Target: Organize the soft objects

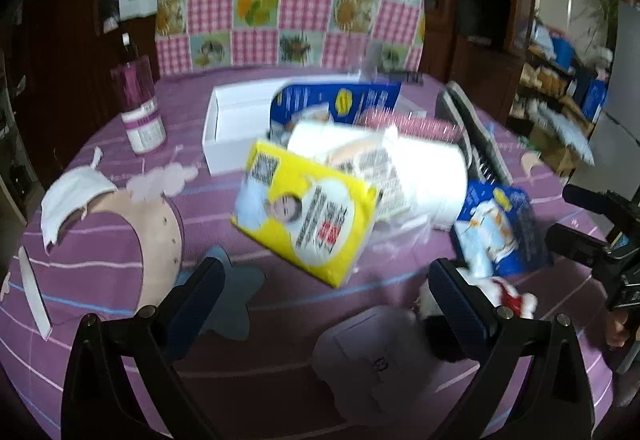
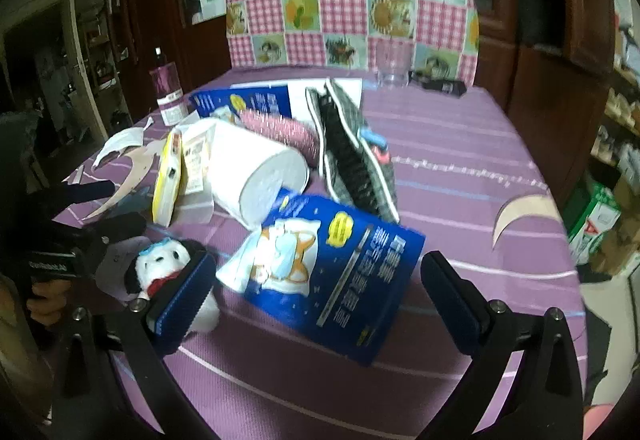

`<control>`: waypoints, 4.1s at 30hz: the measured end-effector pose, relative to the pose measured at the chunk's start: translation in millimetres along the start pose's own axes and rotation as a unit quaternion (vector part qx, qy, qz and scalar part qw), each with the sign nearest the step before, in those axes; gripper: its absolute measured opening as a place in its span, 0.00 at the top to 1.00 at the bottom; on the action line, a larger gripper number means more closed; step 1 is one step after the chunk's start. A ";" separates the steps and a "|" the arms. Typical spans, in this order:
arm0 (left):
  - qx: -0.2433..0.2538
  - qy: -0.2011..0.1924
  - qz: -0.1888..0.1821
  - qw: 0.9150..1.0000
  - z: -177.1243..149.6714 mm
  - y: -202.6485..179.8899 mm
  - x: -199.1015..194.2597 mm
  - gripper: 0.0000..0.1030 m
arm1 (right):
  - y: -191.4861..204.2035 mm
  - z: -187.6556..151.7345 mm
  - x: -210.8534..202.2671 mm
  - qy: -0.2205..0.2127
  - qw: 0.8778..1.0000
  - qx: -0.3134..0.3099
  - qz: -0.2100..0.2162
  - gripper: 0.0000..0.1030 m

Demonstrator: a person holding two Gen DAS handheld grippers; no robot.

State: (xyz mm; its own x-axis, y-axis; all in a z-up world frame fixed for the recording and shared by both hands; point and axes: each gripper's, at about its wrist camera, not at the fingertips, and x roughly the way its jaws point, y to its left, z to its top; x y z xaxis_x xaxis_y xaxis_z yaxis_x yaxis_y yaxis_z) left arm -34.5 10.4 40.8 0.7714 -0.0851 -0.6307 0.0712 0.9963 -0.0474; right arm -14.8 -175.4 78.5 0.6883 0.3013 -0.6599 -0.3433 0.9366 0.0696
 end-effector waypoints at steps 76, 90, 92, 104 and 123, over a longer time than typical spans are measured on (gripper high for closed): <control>-0.162 0.091 0.029 0.982 126.0 25.7 34.5 0.00 | -42.9 144.4 32.4 0.036 0.972 0.230 0.035 0.14; -0.114 0.126 0.038 0.985 80.8 24.9 47.8 0.00 | -64.2 96.5 62.6 0.077 0.975 0.195 0.070 0.14; -0.101 0.136 0.032 0.985 76.7 18.9 51.1 0.00 | -64.4 95.2 63.4 0.079 0.975 0.196 0.065 0.15; -0.074 0.178 0.015 0.981 63.0 5.3 74.8 0.00 | -72.1 83.0 92.1 0.134 0.970 0.198 0.042 0.36; -0.055 0.216 0.024 0.975 40.7 4.7 79.1 0.21 | -85.8 77.3 94.9 0.148 0.960 0.233 0.037 0.81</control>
State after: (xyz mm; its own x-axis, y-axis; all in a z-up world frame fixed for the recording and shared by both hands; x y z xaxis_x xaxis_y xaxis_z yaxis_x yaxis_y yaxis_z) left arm 52.5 8.0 22.2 0.4320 -0.0500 -0.9005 -0.0455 0.9960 -0.0771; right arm 129.3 -213.4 67.8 0.4381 0.3699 -0.8193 -0.0127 0.9139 0.4058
